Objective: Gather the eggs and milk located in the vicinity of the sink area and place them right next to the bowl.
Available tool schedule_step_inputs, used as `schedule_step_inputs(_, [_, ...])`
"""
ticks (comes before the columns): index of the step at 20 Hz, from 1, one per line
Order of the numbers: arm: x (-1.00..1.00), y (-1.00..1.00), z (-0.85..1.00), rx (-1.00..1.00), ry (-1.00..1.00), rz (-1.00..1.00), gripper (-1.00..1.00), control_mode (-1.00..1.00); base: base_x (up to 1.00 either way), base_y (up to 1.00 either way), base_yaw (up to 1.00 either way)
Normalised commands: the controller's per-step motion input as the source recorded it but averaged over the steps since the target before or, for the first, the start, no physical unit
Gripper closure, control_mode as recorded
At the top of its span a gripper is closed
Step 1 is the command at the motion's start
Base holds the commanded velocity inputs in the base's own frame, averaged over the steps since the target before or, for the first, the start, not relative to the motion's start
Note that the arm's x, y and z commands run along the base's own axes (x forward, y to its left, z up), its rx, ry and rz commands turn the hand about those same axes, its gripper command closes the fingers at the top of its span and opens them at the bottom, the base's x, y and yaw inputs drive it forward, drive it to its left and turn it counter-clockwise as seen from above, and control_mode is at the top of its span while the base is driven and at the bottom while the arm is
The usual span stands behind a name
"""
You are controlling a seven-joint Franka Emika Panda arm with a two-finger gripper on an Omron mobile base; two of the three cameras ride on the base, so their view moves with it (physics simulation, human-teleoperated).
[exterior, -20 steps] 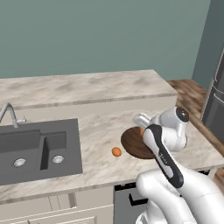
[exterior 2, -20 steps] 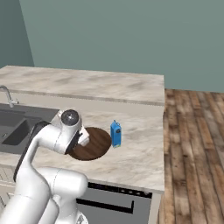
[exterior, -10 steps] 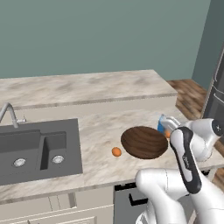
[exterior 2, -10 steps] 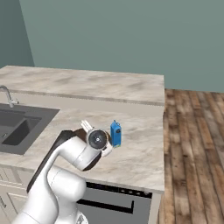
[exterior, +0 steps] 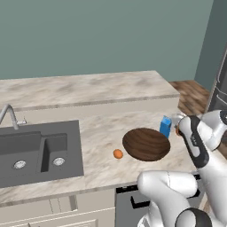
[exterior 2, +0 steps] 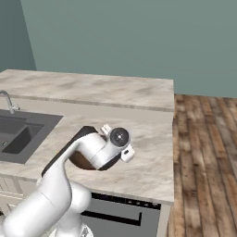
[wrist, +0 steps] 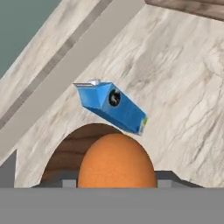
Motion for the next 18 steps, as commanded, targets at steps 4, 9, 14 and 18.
schedule_step_inputs(4, [0.39, -0.39, 0.02, -0.17, 0.38, 0.00, 1.00, -1.00, 0.00, 0.00, 0.00])
schedule_step_inputs(9, [0.04, -0.38, -0.19, -0.02, 0.08, 0.00, 1.00, -1.00, 0.00, 0.00, 0.00])
schedule_step_inputs(14, [0.00, -0.27, -0.54, 0.07, 0.03, 0.03, 1.00, -1.00, 0.00, 0.00, 0.00])
schedule_step_inputs(18, [0.00, -0.01, -0.29, 0.11, 0.11, 0.08, 1.00, -1.00, 0.00, 0.00, 0.00])
